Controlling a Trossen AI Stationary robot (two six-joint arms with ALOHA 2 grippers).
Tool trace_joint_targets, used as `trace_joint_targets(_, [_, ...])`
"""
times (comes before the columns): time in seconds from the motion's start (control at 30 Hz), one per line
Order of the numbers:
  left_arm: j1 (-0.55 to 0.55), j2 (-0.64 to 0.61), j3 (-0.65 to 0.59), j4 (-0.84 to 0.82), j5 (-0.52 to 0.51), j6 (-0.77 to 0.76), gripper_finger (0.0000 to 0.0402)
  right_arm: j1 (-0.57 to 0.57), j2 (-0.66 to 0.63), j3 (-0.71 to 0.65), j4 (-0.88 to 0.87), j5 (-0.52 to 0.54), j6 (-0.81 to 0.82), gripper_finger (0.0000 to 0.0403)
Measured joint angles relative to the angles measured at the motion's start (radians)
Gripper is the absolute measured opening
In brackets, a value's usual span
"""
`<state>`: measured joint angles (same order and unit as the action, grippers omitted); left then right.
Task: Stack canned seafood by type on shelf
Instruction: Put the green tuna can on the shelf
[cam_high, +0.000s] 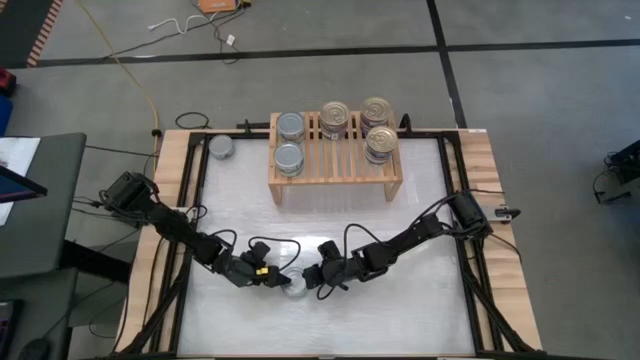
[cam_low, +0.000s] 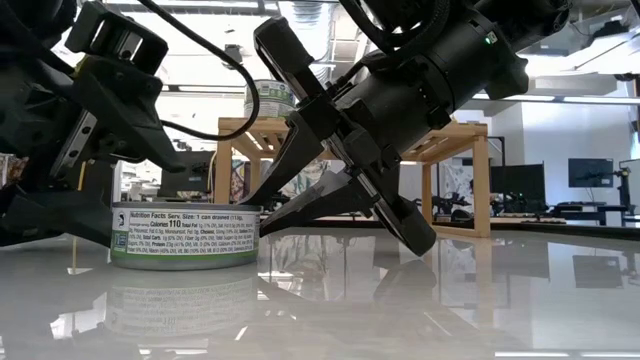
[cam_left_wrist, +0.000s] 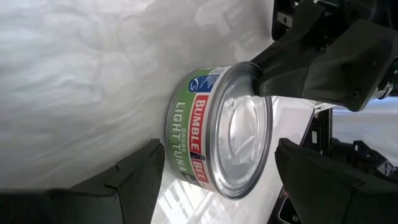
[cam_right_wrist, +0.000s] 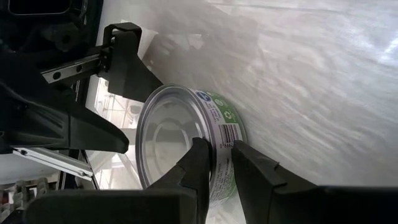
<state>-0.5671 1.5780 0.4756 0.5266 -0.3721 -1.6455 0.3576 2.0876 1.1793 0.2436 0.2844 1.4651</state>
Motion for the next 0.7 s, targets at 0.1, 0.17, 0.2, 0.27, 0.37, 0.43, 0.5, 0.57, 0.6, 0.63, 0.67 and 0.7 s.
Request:
trace_joint_targets(0.1, [0.000,0.000,0.000,0.000,0.000,0.003,0.0293,0.000,0.000,0.000,-0.001,0.000,0.000,0.0094])
trace_joint_targets(0.17, [0.000,0.000,0.000,0.000,0.003,0.003,0.0293,0.000,0.000,0.000,-0.002,0.001,0.001,0.0089])
trace_joint_targets(0.2, [0.000,-0.001,0.000,0.000,0.005,0.002,0.0293,0.000,0.000,0.000,-0.002,0.001,0.001,0.0084])
trace_joint_targets(0.27, [0.000,-0.001,0.000,0.000,0.011,0.001,0.0293,0.000,0.000,0.000,-0.002,0.002,-0.001,0.0073])
trace_joint_targets(0.37, [0.001,-0.001,0.000,0.000,0.022,-0.016,0.0293,0.000,0.000,0.001,-0.001,0.003,-0.006,0.0057])
trace_joint_targets(0.43, [0.001,-0.001,0.000,0.001,0.027,-0.023,0.0293,0.000,-0.001,0.001,-0.001,0.005,-0.007,0.0050])
trace_joint_targets(0.5, [0.001,-0.001,0.000,0.001,0.028,-0.036,0.0293,0.000,-0.001,0.001,-0.001,0.005,-0.008,0.0046])
trace_joint_targets(0.57, [0.001,0.007,0.000,0.011,0.028,-0.045,0.0293,0.000,-0.001,0.001,-0.002,0.005,-0.007,0.0043])
trace_joint_targets(0.6, [0.000,0.011,0.000,0.014,0.031,-0.054,0.0293,0.000,-0.001,0.001,-0.002,0.005,-0.007,0.0043])
trace_joint_targets(0.63, [0.000,0.016,0.000,0.016,0.034,-0.062,0.0293,0.000,-0.001,0.001,-0.002,0.005,-0.007,0.0042])
trace_joint_targets(0.67, [0.001,0.024,0.000,0.027,0.037,-0.070,0.0293,0.000,-0.001,0.001,-0.003,0.005,-0.007,0.0042])
trace_joint_targets(0.7, [0.000,0.029,0.001,0.035,0.038,-0.079,0.0293,0.000,-0.001,0.001,-0.003,0.005,-0.007,0.0042])
